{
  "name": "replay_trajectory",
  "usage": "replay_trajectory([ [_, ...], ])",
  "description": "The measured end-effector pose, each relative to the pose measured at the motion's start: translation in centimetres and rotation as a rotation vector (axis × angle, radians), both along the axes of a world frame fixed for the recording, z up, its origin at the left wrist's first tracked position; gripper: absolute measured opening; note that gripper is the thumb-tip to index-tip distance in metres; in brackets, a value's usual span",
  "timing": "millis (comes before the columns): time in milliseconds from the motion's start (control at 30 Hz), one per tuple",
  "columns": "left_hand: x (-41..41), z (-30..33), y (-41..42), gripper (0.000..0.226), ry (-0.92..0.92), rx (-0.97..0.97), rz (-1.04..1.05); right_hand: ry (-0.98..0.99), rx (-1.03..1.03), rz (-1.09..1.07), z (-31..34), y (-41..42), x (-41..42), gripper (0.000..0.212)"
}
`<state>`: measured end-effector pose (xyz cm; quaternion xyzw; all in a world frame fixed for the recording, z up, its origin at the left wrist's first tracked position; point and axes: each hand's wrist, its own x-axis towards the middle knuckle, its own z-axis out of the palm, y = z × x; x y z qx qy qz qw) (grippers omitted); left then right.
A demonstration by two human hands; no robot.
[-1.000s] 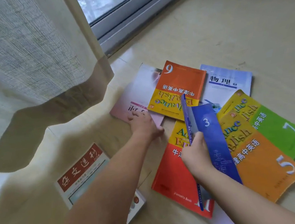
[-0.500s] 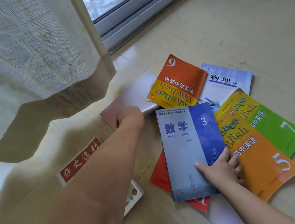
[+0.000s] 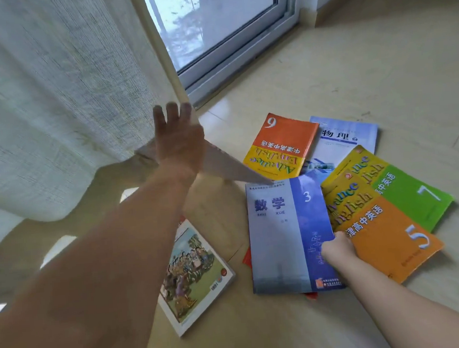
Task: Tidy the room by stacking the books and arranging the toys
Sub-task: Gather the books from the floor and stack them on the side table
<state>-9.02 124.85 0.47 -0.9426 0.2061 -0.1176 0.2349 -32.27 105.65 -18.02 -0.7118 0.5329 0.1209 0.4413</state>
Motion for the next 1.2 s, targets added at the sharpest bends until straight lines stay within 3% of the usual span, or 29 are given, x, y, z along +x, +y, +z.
replay_trajectory([
  [100,0.4,2.7,-0.4,0.009,-0.031,-0.544,-0.108,-0.057,0.089,-0.026,0.9,0.0,-0.9,0.021],
  [167,0.1,4.1,-1.3,0.026,0.229,-0.925,-0.231,-0.077,0.185,-0.064,1.0,-0.4,-1.5,0.026],
  [233,-0.3,4.4,-2.0,0.043,0.477,-1.165,-0.356,-0.122,0.349,-0.146,1.2,-0.3,-1.9,0.024],
  [267,-0.9,4.0,-2.5,0.051,0.542,-1.202,-0.397,-0.154,0.419,-0.198,1.6,-0.3,-2.3,0.018],
  [400,-2.1,-2.6,-2.7,0.058,0.675,-1.145,-0.311,-0.203,0.575,-0.397,2.1,-2.1,-4.1,0.050],
  [467,-3.0,-6.7,-2.2,0.055,0.756,-1.114,-0.090,-0.176,0.648,-0.347,2.0,-2.9,-4.9,0.046],
  [533,-4.4,-10.9,-1.9,0.051,0.966,-1.192,0.300,-0.094,0.665,-0.170,1.5,-3.2,-5.1,0.034],
  [600,-5.3,-16.2,-1.5,0.033,1.090,-1.254,0.564,-0.039,0.584,-0.058,1.3,-3.0,-4.7,0.025],
  [633,-4.4,-21.4,-1.0,0.033,1.072,-1.177,0.601,-0.039,0.548,-0.048,1.2,-2.8,-3.9,0.022],
  [700,-3.9,-27.5,-1.4,0.054,1.040,-1.133,0.723,-0.074,0.480,-0.059,0.9,-2.5,-2.3,0.021],
  [867,-7.2,-21.5,-4.4,0.066,0.865,-1.092,0.902,-0.154,0.347,-0.045,-1.4,-1.7,1.2,0.040],
  [967,-4.9,-22.5,-3.3,0.050,0.787,-1.161,1.007,-0.236,0.378,-0.105,-2.0,-1.6,2.7,0.053],
  [1133,-5.2,-24.4,-4.7,0.042,1.224,-1.705,0.838,-0.352,0.382,-0.283,-2.9,-1.9,3.8,0.042],
  [1200,-6.5,-24.1,-5.7,0.040,1.161,-1.699,0.793,-0.365,0.406,-0.334,-2.9,-1.5,4.0,0.038],
])
